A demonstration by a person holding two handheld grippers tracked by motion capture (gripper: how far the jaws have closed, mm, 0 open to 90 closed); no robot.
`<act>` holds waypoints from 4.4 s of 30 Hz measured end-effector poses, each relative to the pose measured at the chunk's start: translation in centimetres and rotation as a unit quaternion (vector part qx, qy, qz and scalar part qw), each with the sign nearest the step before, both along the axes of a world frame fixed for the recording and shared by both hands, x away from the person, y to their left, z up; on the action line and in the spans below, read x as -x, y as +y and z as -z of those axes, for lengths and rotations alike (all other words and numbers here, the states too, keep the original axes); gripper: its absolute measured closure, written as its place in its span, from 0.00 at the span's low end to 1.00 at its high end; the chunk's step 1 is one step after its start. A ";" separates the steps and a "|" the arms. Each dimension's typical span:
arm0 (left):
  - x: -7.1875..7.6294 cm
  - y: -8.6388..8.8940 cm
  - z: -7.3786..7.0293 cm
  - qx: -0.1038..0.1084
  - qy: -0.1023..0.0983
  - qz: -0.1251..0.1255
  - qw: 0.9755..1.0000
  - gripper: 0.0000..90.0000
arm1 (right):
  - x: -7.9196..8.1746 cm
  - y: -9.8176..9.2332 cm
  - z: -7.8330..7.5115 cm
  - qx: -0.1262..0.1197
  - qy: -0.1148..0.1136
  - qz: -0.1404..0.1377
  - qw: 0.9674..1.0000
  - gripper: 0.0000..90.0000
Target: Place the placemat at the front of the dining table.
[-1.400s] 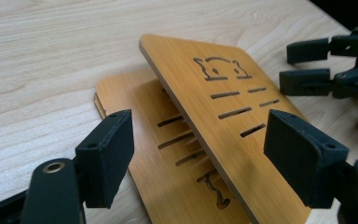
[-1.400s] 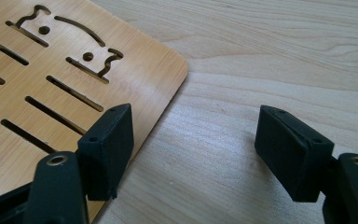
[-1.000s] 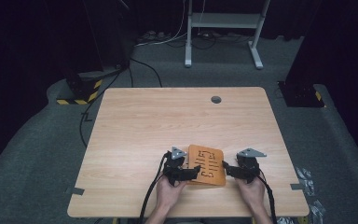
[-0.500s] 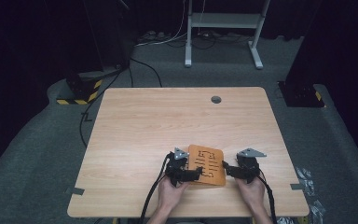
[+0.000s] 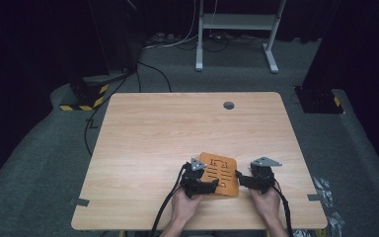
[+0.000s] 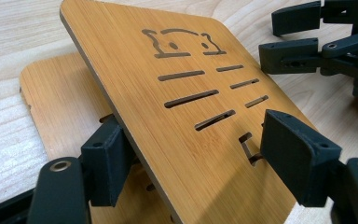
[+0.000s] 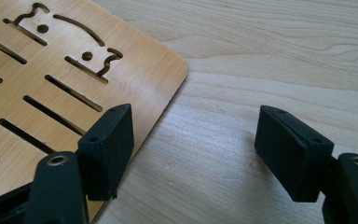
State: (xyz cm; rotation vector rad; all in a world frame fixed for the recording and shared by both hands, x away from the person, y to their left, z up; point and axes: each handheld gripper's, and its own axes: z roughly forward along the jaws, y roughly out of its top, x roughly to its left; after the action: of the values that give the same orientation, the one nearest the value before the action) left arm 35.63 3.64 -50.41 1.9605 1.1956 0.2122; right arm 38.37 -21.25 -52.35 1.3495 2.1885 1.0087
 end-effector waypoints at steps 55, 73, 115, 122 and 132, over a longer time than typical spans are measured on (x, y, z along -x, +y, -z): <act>0.5 -1.8 -3.5 0.009 -0.029 0.009 1.000 0.57 | 0.1 0.0 0.0 0.002 0.000 0.008 1.000 0.32; 0.3 -2.7 -3.9 0.024 -0.021 0.013 0.999 0.69 | 0.1 0.1 -0.1 0.019 0.001 0.007 1.000 0.33; 1.5 -2.2 -3.9 0.076 -0.009 0.028 0.997 0.86 | -0.6 -2.0 0.0 0.043 -0.004 0.028 0.999 0.24; 1.5 -2.3 -4.0 0.086 -0.005 0.031 0.996 0.87 | -0.6 -2.5 0.0 0.040 -0.002 0.027 0.999 0.24; 1.7 -2.0 -4.3 0.095 -0.006 0.033 0.995 0.89 | -0.6 -2.5 0.0 0.038 0.000 0.030 0.999 0.24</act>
State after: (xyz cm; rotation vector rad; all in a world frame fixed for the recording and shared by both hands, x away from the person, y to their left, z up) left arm 33.92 1.61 -46.07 1.8263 1.0996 0.0726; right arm 38.92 -23.74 -52.31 1.3723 2.1511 0.8940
